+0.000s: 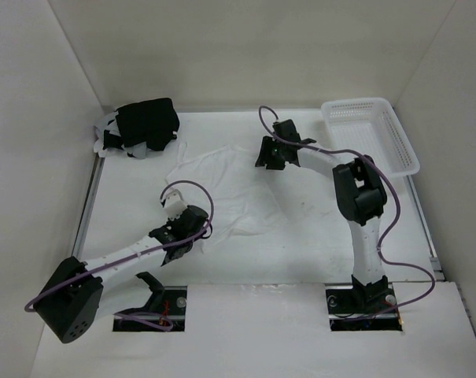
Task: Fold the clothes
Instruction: Flatten the tank top out
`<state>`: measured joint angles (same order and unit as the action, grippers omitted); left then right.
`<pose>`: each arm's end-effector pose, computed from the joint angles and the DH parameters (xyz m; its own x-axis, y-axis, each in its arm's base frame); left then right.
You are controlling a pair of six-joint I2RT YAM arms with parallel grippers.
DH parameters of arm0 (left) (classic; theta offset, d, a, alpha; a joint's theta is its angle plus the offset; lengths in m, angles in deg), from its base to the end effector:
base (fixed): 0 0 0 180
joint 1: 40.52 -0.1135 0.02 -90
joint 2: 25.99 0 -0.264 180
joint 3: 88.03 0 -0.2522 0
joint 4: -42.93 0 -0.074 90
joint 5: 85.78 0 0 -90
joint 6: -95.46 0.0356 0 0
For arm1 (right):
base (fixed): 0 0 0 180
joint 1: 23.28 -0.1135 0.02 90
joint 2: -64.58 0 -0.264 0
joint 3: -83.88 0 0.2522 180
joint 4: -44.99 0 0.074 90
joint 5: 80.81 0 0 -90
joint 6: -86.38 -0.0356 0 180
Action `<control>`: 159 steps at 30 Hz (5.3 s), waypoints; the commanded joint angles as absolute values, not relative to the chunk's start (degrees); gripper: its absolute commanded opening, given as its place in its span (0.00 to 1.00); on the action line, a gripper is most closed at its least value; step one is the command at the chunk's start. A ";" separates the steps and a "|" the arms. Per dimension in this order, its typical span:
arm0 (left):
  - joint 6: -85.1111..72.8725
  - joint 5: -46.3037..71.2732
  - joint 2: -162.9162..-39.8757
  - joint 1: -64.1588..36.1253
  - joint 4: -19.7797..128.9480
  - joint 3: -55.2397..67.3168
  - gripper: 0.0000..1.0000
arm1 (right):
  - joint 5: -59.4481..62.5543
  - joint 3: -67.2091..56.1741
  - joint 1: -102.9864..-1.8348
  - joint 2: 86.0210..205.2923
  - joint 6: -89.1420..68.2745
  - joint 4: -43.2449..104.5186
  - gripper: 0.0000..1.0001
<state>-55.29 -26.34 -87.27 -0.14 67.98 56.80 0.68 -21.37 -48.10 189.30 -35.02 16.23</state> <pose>0.1528 -0.1062 0.1525 -0.5647 -0.5060 -0.6520 -0.3638 0.8617 -0.3537 0.4343 0.2066 0.1650 -0.8407 0.1789 -0.5111 -0.0780 0.8940 0.4413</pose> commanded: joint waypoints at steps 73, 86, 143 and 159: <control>-55.10 -20.65 -79.26 0.84 57.13 62.30 0.06 | 23.96 41.02 -56.19 135.50 -53.45 23.50 0.41; -52.72 -15.82 -77.58 -2.94 54.32 64.67 0.06 | 23.43 39.53 -60.94 139.55 -57.14 22.00 0.28; -39.54 -9.14 -101.59 -24.57 46.85 11.73 0.04 | 5.85 -25.57 -40.73 153.02 -35.25 15.56 0.00; -51.32 -1.84 -62.18 -18.34 58.36 69.42 0.03 | 8.93 45.74 -59.15 129.31 -49.04 33.02 0.00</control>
